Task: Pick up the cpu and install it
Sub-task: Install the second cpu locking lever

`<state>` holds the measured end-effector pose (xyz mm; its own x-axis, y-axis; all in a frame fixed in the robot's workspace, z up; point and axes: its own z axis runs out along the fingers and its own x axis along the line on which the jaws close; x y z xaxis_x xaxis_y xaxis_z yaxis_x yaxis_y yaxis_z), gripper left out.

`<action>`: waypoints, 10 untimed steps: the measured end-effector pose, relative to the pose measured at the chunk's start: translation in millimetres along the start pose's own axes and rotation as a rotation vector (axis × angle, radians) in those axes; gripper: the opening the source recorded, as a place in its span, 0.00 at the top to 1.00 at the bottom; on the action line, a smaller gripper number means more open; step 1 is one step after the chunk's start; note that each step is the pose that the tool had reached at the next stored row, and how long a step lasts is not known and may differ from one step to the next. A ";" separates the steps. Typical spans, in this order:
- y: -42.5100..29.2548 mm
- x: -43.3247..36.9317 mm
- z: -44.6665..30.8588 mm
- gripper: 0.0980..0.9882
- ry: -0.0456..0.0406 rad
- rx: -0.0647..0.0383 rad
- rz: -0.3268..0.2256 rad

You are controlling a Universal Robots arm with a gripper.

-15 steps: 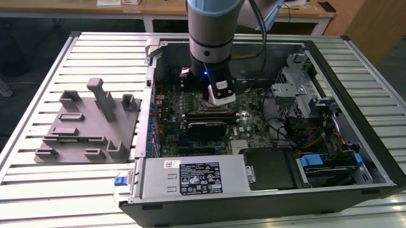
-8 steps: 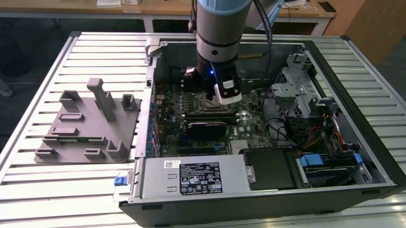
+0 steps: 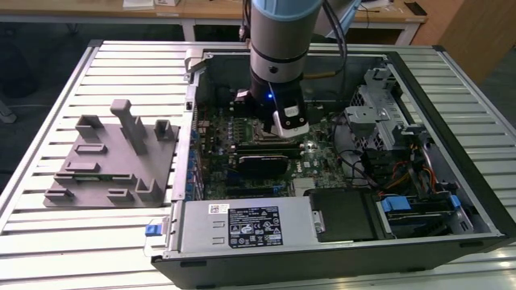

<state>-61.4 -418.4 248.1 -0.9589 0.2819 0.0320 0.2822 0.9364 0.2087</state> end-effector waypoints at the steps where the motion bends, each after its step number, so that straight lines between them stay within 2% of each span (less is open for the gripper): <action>1: -0.6 -0.1 1.3 0.99 -0.0001 0.000 0.000; 6: -3.4 0.4 9.4 0.99 -0.0001 0.000 0.000; 10: -6.7 5.7 14.2 0.99 0.0000 0.000 0.000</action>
<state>-68.3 -420.0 233.0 -0.9589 0.2820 0.0321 0.2823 0.9363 0.2091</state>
